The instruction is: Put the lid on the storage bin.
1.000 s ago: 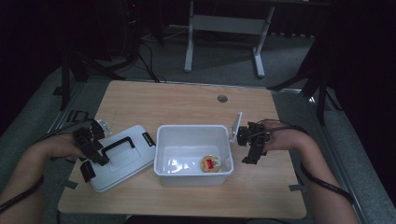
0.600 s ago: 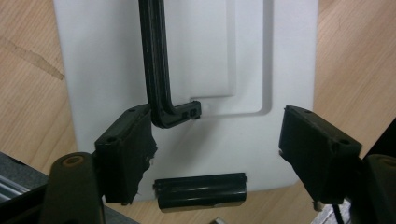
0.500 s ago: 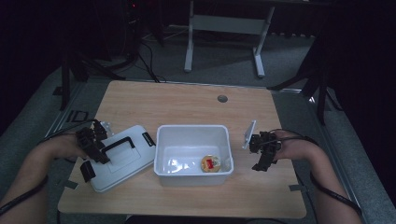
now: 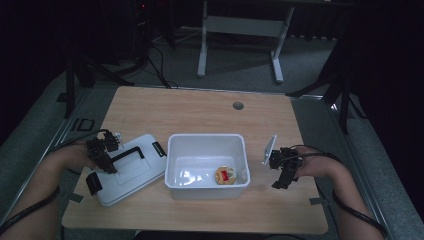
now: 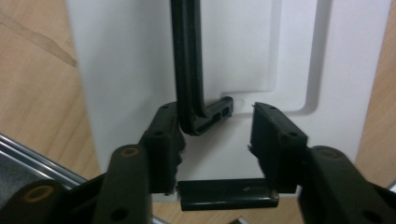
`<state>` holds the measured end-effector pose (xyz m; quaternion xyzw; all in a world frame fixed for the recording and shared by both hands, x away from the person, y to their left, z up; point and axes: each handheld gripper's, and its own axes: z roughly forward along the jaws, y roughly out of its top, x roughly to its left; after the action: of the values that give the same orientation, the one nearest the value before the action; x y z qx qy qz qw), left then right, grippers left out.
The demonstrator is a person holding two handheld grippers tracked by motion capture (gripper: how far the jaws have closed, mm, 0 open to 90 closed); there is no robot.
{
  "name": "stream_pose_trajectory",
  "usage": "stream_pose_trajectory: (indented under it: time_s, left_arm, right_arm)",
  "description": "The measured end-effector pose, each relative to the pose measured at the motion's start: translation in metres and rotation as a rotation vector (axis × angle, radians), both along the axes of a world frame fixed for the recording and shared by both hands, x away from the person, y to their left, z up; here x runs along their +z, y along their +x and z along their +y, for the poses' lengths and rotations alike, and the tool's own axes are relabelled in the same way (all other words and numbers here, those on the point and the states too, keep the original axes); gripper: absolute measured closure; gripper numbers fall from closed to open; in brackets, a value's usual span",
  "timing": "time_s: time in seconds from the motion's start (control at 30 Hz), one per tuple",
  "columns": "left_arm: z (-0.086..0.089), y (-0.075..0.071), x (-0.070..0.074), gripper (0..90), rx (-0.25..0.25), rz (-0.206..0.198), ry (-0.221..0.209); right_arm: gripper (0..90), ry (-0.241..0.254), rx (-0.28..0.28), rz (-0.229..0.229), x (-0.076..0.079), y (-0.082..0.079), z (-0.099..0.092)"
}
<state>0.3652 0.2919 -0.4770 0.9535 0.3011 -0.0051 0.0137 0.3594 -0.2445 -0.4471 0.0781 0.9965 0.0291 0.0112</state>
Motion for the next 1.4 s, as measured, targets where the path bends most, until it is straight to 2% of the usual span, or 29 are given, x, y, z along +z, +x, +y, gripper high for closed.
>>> stream_pose_trajectory:
  time_s: [0.07, 0.17, 0.33, 0.43, 0.57, 0.6, 0.63, 0.67, 0.7, 0.83, 0.9, 1.1, 1.27, 1.4]
  left_arm:
    - [-0.001, 0.002, -0.001, 55.4, 0.018, 0.015, -0.003]
    - [-0.004, 0.002, -0.004, 57.9, 0.019, 0.021, 0.001]
    - [-0.006, 0.004, -0.009, 64.0, 0.014, 0.021, 0.053]
    - [-0.007, 0.005, -0.011, 65.2, 0.007, 0.016, 0.053]
    - [-0.009, 0.005, -0.015, 67.6, -0.003, 0.030, 0.058]
    - [-0.009, 0.005, -0.015, 67.6, 0.004, 0.043, 0.040]
    - [-0.010, 0.005, -0.015, 75.2, -0.002, 0.046, 0.041]
    - [-0.011, 0.005, -0.015, 76.9, -0.001, 0.054, 0.036]
    - [-0.011, 0.004, -0.015, 82.3, -0.004, 0.057, 0.036]
    - [-0.012, 0.004, -0.015, 82.9, 0.008, 0.056, 0.039]
    - [-0.011, 0.004, -0.013, 83.2, 0.007, 0.060, 0.018]
    - [-0.005, -0.001, -0.001, 83.4, -0.003, 0.058, -0.005]
    - [0.003, -0.008, 0.016, 83.4, -0.006, 0.049, 0.004]
    - [0.008, -0.016, 0.032, 83.4, -0.020, 0.063, 0.001]
  right_arm:
    - [17.8, -0.004, -0.003, 0.006, -0.003, 0.000, -0.001]
    - [17.8, -0.008, -0.007, 0.017, -0.008, -0.001, -0.002]
    - [17.8, -0.022, -0.017, 0.029, -0.015, -0.001, -0.005]
    - [17.8, -0.017, -0.021, 0.031, -0.015, 0.000, -0.006]
    - [17.9, -0.019, -0.025, 0.033, -0.016, 0.000, -0.008]
    - [17.8, -0.018, -0.026, 0.031, -0.017, 0.000, -0.008]
    - [17.8, -0.013, -0.028, 0.034, -0.018, 0.001, -0.009]
    - [17.8, -0.014, -0.026, 0.031, -0.019, 0.001, -0.009]
    - [17.8, -0.014, -0.027, 0.028, -0.020, 0.001, -0.010]
    - [17.7, -0.015, -0.018, 0.026, -0.025, 0.000, -0.010]
    - [17.7, -0.015, -0.012, 0.022, -0.026, 0.000, -0.009]
    - [17.7, -0.007, -0.018, 0.015, -0.026, 0.001, -0.010]
    - [17.7, -0.007, -0.019, 0.018, -0.026, 0.001, -0.011]
    - [17.8, -0.001, -0.026, 0.008, -0.026, 0.000, -0.013]
